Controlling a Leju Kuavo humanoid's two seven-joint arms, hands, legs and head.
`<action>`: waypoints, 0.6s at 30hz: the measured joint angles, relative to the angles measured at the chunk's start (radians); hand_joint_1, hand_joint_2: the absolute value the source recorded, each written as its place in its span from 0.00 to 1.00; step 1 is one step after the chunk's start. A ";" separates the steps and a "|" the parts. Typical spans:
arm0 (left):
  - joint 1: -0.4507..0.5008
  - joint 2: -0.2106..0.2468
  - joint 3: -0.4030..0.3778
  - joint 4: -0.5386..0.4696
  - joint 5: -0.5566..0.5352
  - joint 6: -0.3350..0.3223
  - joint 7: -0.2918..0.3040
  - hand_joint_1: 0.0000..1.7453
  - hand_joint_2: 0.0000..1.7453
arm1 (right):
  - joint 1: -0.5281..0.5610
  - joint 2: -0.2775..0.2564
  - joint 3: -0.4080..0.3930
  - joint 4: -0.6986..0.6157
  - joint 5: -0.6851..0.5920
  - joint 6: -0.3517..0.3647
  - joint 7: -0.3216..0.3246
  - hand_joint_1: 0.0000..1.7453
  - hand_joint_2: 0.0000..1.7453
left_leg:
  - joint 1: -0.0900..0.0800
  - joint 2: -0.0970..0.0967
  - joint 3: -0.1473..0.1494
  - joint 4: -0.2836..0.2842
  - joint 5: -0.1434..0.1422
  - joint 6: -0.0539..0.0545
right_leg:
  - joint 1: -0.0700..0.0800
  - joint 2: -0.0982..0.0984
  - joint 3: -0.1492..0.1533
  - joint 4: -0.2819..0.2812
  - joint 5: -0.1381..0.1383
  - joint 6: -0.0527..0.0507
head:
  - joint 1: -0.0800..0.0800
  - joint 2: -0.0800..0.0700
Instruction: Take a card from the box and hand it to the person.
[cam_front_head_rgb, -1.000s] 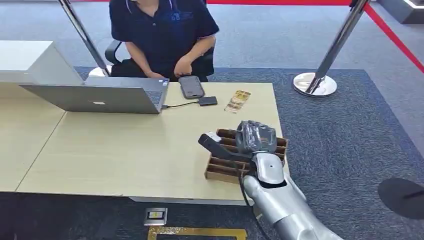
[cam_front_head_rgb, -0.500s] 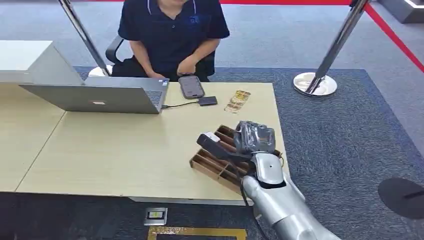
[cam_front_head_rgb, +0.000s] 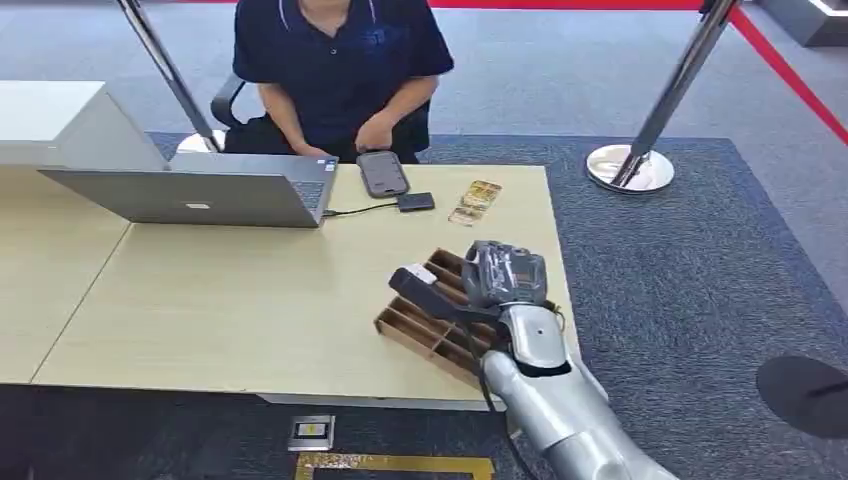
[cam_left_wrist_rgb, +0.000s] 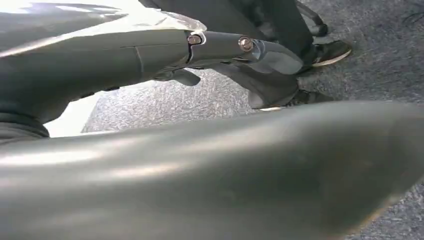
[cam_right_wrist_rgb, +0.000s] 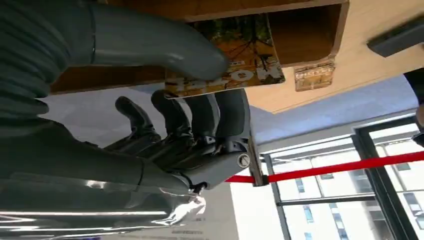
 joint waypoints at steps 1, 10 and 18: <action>0.000 0.000 0.000 0.000 0.000 0.000 0.000 0.00 0.00 | 0.000 0.000 0.000 -0.002 0.000 0.001 0.000 0.82 1.00 | 0.000 0.000 0.000 0.000 0.000 0.000 | 0.000 0.000 0.000 0.000 0.000 0.000 | 0.000 0.000; 0.000 0.000 0.000 0.000 0.002 0.001 0.000 0.00 0.00 | 0.000 0.006 0.004 -0.024 -0.016 0.013 -0.015 0.82 1.00 | 0.000 0.000 0.000 0.000 0.000 0.000 | 0.000 0.000 0.000 0.000 0.000 0.000 | 0.000 0.000; 0.000 0.000 0.000 0.000 0.004 0.006 0.002 0.00 0.00 | -0.001 0.013 0.008 -0.034 -0.031 0.021 -0.029 0.83 1.00 | 0.000 0.000 0.000 0.000 0.000 0.000 | 0.000 0.000 0.000 0.000 0.000 0.000 | 0.000 0.000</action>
